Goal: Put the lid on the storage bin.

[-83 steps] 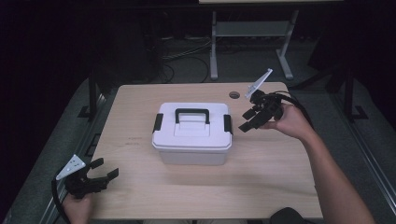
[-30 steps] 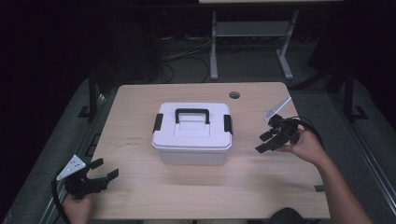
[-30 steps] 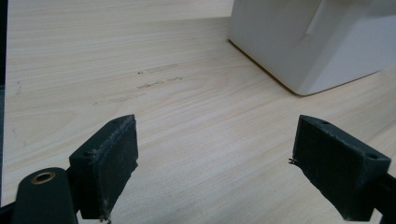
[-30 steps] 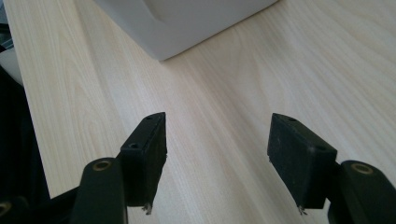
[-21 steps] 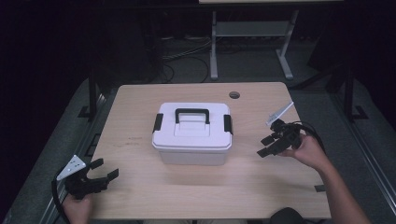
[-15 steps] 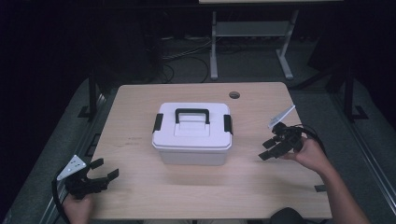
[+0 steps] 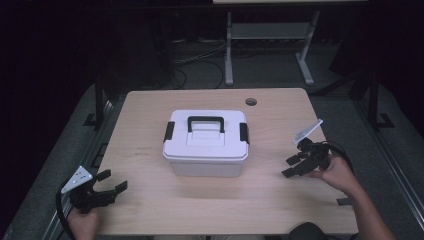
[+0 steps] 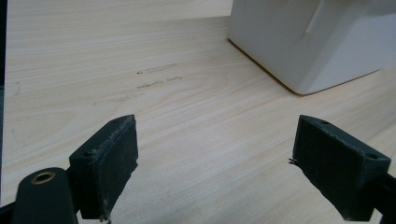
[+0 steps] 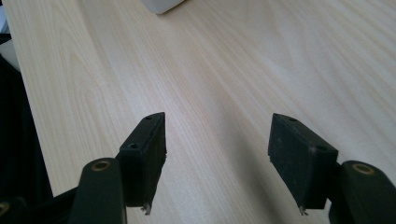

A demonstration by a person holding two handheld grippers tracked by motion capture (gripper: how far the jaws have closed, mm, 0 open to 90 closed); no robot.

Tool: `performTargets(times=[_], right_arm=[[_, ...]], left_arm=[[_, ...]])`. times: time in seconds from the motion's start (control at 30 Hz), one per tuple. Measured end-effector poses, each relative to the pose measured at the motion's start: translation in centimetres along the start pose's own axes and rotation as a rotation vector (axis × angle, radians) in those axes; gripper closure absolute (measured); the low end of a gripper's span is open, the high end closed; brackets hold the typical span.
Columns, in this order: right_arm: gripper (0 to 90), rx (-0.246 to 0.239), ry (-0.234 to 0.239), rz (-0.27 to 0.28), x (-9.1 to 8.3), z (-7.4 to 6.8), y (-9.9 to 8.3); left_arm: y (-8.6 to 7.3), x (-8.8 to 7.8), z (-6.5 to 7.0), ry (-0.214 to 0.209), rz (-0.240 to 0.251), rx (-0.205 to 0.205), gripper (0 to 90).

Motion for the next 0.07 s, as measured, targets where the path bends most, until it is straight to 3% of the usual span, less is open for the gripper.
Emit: performTargets(times=[0.07], right_arm=[[36.0, -0.001, 0.001, 0.001, 0.14, -0.1, -0.21]], left_arm=[[0.0, 0.05, 0.05, 0.001, -0.004, 0.003, 13.4]])
Point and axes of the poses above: each handheld gripper's, and its own axes: x roughly forward along the jaws, y roughly out of its top, z roughly to its right, the point moved 2 cm from there along x, roughly forward along the jaws, and after that the axes turned 11 degrees about y, right-handed, at the moved point
